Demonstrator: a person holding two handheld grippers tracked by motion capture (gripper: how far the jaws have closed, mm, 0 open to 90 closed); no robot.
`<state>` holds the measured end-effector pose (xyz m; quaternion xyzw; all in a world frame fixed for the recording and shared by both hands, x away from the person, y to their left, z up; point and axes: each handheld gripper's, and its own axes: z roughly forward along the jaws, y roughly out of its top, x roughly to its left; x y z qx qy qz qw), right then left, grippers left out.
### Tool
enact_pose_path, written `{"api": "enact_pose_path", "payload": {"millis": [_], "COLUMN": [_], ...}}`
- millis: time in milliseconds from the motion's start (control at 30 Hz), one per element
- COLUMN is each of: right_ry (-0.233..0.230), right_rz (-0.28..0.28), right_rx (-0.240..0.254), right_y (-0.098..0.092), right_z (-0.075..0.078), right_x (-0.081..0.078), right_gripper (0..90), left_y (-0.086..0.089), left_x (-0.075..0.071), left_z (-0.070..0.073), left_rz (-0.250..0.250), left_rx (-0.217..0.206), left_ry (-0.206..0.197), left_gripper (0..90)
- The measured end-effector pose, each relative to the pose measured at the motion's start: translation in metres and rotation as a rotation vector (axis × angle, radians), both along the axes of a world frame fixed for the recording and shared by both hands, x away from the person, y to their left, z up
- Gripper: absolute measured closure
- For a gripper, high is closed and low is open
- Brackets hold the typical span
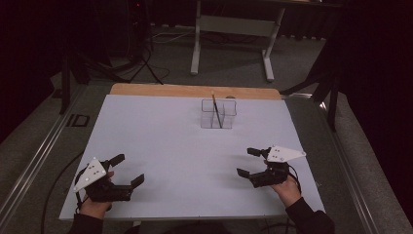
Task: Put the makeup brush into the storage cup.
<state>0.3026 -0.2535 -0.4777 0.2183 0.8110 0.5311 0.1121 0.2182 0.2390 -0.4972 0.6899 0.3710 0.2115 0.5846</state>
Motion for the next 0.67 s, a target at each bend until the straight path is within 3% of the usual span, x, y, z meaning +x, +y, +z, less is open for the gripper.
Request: {"api": "enact_pose_path", "payload": {"millis": [667], "right_ry": [0.002], "right_rz": [-0.052], "right_rx": [-0.06], "right_y": [-0.0008], "right_z": [-0.0082], "right_x": [0.0045], "right_gripper": [14.9], "left_y": [-0.0029], "left_x": [0.0003], "left_z": [-0.0014], "left_rz": [-0.024], "left_rx": [0.01], "left_ry": [0.003], "left_gripper": [0.1]}}
